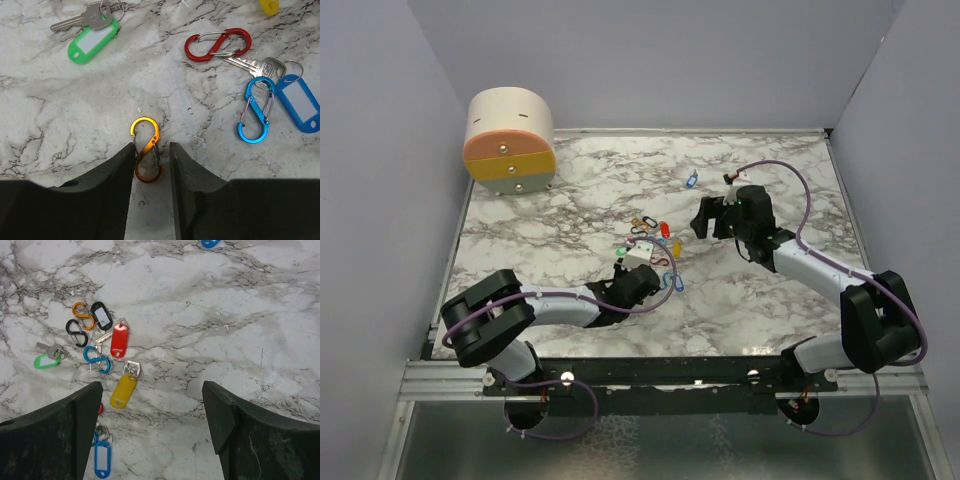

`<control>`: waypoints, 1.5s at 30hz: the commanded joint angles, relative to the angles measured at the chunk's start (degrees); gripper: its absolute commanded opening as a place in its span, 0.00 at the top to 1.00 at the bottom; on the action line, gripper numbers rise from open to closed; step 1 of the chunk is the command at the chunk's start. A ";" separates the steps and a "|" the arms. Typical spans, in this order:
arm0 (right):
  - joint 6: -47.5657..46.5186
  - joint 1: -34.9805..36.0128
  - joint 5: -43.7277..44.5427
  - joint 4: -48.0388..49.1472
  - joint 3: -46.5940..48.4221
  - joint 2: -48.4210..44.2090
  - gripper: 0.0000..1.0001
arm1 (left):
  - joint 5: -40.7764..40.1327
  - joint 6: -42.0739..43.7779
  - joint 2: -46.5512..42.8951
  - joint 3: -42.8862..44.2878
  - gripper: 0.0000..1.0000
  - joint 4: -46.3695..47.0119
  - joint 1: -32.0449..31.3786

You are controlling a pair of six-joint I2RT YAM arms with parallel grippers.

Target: Put the keys on the keyring

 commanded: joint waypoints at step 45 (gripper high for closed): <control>-1.11 0.18 -0.79 -0.11 1.56 1.41 0.19 | 3.67 4.54 -6.33 -1.66 1.00 -1.36 2.19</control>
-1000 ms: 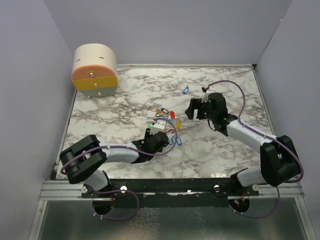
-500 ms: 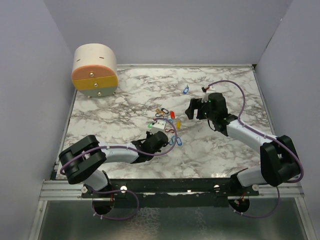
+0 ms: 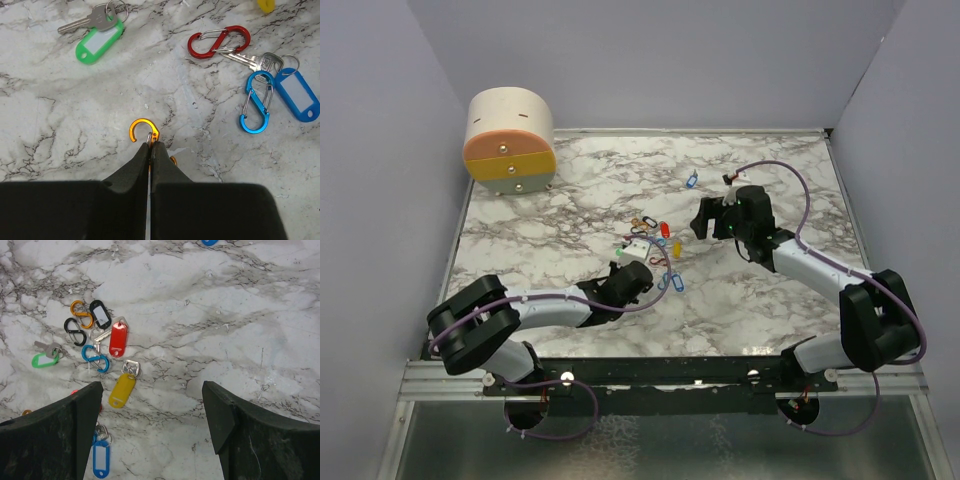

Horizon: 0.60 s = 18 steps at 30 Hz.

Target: Put the keys on the keyring

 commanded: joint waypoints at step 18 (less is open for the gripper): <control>-1.64 2.73 -6.58 8.10 8.04 18.08 0.39 | -1.80 5.62 0.87 11.51 1.00 -2.16 2.89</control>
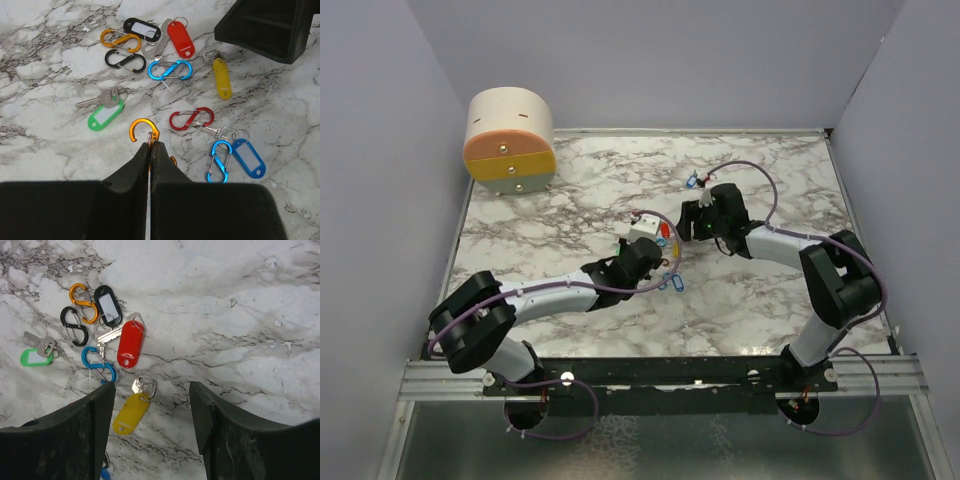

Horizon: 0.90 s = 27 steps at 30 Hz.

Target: Put the keys on the keyring

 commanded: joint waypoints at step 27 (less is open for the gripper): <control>-3.32 1.00 -7.69 14.37 7.06 15.89 0.57 | 5.71 1.13 1.24 -2.22 1.00 2.64 6.37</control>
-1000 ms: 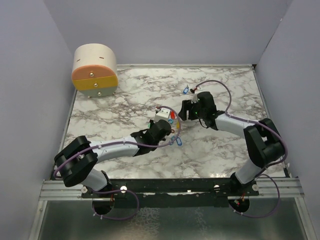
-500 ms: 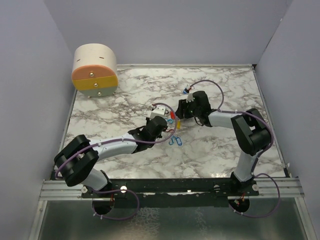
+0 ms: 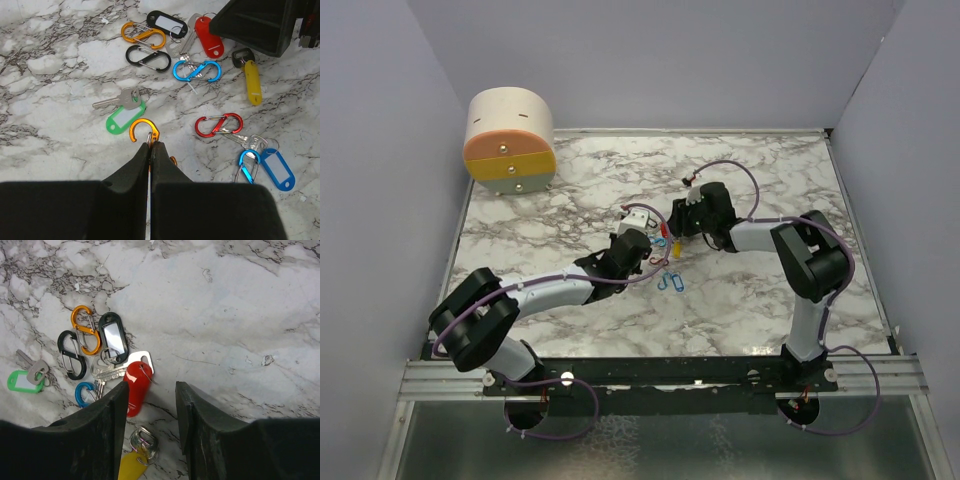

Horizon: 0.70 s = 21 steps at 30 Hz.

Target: Put the keys on the keyring

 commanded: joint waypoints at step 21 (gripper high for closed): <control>-0.82 0.44 -1.33 4.50 2.21 3.66 0.77 | 2.11 0.47 1.02 -0.89 1.00 1.09 1.43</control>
